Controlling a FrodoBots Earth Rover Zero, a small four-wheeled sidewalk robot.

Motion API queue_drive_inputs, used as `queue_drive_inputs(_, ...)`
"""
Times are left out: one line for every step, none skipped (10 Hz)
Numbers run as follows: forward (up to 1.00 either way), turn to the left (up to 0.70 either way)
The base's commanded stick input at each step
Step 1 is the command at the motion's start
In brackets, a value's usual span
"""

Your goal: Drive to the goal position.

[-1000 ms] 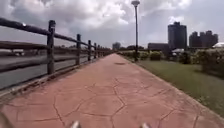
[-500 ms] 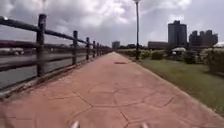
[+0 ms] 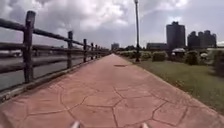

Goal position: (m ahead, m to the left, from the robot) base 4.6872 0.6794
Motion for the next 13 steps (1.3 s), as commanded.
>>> queue_drive_inputs(0.7,0.0)
queue_drive_inputs(0.7,0.0)
queue_drive_inputs(0.7,0.0)
queue_drive_inputs(0.7,0.0)
queue_drive_inputs(0.7,0.0)
queue_drive_inputs(0.7,0.0)
queue_drive_inputs(0.7,0.0)
queue_drive_inputs(0.7,0.0)
queue_drive_inputs(0.7,0.0)
queue_drive_inputs(0.7,0.0)
queue_drive_inputs(0.7,0.0)
queue_drive_inputs(0.7,0.0)
queue_drive_inputs(0.7,0.0)
